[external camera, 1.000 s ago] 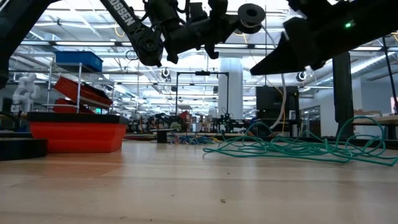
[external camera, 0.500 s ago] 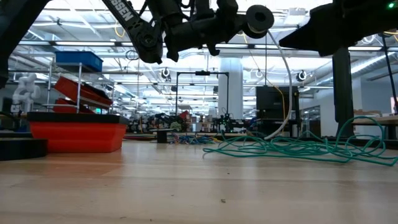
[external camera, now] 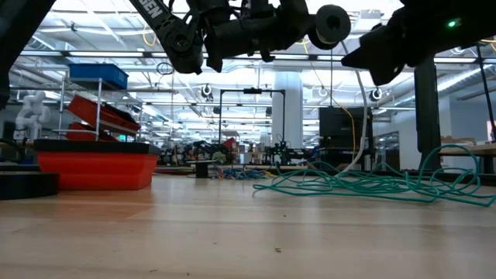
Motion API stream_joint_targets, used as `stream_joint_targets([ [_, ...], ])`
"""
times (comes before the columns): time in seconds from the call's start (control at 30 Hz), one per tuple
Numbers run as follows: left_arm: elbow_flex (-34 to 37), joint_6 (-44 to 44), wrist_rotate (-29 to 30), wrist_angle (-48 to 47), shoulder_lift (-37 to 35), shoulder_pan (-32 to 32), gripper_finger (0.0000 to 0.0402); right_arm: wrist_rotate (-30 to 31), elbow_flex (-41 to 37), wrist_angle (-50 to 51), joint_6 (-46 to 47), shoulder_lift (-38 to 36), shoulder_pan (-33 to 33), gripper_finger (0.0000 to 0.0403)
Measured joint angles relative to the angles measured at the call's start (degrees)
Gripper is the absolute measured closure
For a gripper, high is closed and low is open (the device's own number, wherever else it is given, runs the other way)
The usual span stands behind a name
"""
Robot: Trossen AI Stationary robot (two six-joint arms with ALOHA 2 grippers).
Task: Coil cords
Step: Coil the white wire onto the spool
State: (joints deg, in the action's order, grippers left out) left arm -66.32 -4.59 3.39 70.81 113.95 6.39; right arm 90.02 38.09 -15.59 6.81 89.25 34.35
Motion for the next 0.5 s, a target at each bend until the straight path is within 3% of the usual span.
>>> stream_joint_targets([
  [0.3, 3.01, -3.50, -0.04, 0.64, -1.00, 2.69, 0.0393, -0.03, 0.02, 1.95, 0.88, -3.48, -4.36, 0.0346],
  [0.43, 6.79, -3.29, -0.01, 2.25, -3.90, 4.68, 0.0393, -0.85, 0.02, 6.82, 6.91, -6.59, -7.21, 0.0346],
  [0.5, 8.46, -3.31, 0.00, 3.17, -5.17, 5.09, 0.0393, -4.93, 0.04, 10.55, 11.52, -8.45, -9.18, 0.0346],
])
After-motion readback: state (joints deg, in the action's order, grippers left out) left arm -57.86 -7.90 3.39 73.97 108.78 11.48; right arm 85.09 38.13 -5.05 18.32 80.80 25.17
